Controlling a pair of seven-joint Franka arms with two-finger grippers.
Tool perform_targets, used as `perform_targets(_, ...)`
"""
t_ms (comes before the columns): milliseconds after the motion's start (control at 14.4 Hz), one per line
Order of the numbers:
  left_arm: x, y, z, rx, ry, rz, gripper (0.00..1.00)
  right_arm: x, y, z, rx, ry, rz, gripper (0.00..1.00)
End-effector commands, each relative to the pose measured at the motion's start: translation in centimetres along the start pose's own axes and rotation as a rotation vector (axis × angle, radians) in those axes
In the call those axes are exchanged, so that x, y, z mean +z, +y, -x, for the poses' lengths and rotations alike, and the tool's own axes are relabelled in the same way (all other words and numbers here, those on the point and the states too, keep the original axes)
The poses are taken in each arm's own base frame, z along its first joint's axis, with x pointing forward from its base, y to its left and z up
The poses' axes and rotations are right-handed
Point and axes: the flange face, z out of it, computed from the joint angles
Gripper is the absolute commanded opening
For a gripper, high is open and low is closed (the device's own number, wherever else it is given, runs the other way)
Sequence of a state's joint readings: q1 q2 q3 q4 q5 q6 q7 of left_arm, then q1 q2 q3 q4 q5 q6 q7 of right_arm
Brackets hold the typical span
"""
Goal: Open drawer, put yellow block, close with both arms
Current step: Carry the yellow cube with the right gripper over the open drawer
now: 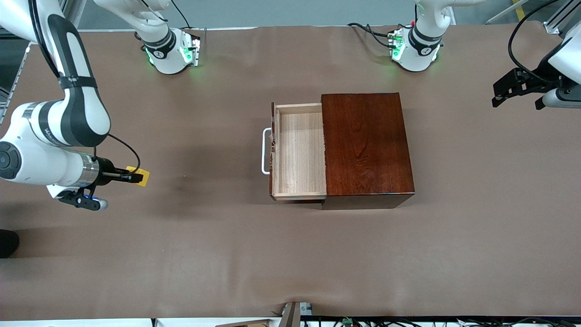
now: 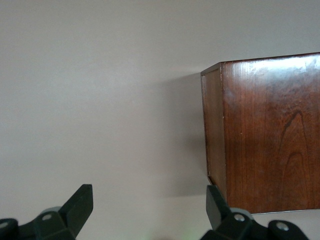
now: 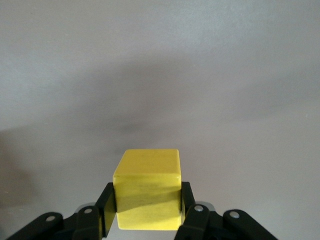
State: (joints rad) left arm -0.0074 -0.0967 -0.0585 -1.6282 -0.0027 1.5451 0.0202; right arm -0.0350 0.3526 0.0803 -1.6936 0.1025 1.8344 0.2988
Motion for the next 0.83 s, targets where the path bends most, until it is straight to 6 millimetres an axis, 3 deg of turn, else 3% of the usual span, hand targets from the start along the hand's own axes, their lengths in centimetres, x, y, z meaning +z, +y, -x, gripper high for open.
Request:
perform_targets(0,0.0,-0.1,0.2,0.0,-0.006,0.014,1.0,-1.4,-4.1,2.2,0.085,0.0,-0.005,0.0)
perform_targets(347,0.2,-0.1,0.3,0.002,-0.012,0.014,1.0,-2.0,-11.6,6.1,0.233,-0.015,-0.037,0.0)
perform_targets(554,0.3,-0.1,0.4,0.002,-0.015,0.014,1.0,-3.6,-16.7,9.0,0.304,0.006,-0.039,0.0)
perform_targets(762,0.6,-0.1,0.4,0.002,-0.019,0.014,1.0,-3.6,-20.5,11.7,0.362,0.012,-0.034,0.0)
